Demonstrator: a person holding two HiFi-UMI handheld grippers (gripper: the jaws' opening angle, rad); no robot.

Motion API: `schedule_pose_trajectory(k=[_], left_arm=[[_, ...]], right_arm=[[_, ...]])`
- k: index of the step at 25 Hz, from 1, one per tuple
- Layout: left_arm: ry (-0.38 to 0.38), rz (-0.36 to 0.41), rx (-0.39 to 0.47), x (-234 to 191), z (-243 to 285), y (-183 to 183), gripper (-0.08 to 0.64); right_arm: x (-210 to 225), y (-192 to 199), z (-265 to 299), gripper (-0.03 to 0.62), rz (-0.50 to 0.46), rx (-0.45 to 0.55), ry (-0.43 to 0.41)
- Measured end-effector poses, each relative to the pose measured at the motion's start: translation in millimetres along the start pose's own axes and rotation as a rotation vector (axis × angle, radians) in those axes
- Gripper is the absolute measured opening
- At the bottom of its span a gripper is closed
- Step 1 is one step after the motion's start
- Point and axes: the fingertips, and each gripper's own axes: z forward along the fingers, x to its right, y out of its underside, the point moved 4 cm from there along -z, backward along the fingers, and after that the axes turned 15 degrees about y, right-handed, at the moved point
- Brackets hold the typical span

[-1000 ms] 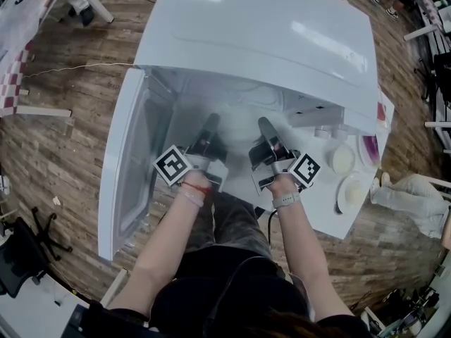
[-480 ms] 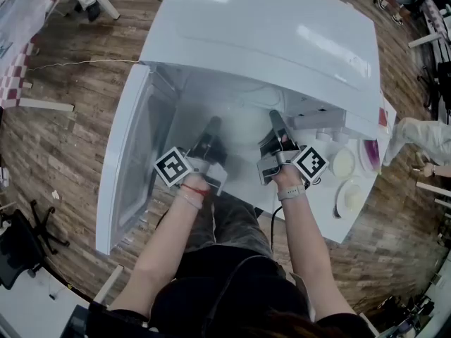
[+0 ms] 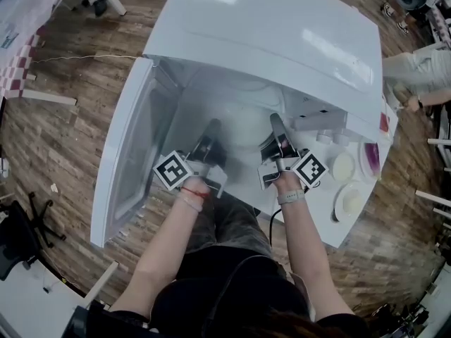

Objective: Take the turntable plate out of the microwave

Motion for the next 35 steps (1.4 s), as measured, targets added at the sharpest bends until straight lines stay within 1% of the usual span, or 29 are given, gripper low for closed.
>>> schedule_pose_trajectory(k=[6,10,15,19,25,35], left_arm=[[0.006,0.013,-0.003,1.3,-5.4,2.2,0.032],[0.015,0.008,-0.016,5.6,-11.1,4.3,0.032],[0.024,0.002,-0.053,13.9,-17.7,-1.9,0.032],[0.024,-0.017,-0.091,20.6,-30.8,3.7,0.032],[0.031,-0.025,-0.15,29.2,-50.0,11.9,0.032],[0.028,-0.045,-0.197,35.7,-83.5,27.7,0.032]], right_arm=[[-1.2,1.3,-4.0,0.061,-0.041,-0.003,-0.017],[-2.9,6.2,-12.8,0.061,-0.033,0.009,-0.011],[-11.2,17.7,-23.1,0.06,-0.02,0.048,-0.011],[-12.5,30.1,-42.9,0.061,-0.009,0.082,-0.005],[-9.5,50.1,-72.0,0.06,0.025,0.128,0.014],[-1.4,75.8,-109.9,0.06,0.037,0.162,0.039]])
